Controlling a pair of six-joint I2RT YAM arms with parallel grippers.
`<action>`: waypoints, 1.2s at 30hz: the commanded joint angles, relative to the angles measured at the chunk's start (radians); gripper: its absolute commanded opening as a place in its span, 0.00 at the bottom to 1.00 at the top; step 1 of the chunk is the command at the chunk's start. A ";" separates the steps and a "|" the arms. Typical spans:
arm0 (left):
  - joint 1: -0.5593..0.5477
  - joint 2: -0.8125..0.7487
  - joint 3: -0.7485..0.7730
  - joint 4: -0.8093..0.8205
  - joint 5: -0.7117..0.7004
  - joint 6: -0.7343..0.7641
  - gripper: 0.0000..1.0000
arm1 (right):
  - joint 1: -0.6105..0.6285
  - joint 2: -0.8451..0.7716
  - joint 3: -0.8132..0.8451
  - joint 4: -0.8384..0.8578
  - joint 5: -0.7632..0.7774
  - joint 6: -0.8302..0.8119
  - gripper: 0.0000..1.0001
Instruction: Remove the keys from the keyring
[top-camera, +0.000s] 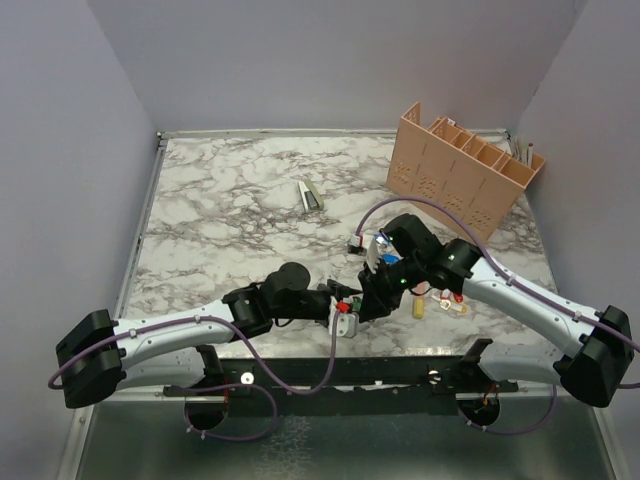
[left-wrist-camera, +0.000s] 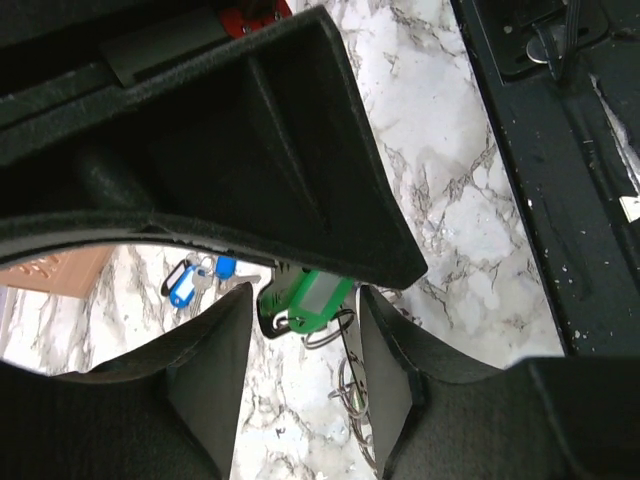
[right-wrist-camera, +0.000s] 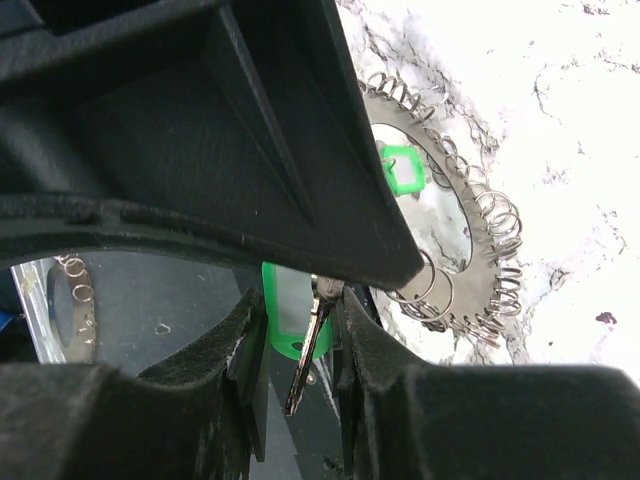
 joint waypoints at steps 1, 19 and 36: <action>0.006 0.024 0.049 -0.003 0.084 0.004 0.46 | 0.008 0.008 0.034 -0.006 -0.033 -0.026 0.01; 0.006 -0.004 0.035 0.022 0.083 -0.030 0.00 | 0.009 -0.012 0.042 -0.004 0.021 -0.029 0.24; -0.017 -0.050 -0.095 0.316 -0.227 -0.420 0.00 | 0.008 -0.532 -0.359 0.583 0.347 0.128 0.70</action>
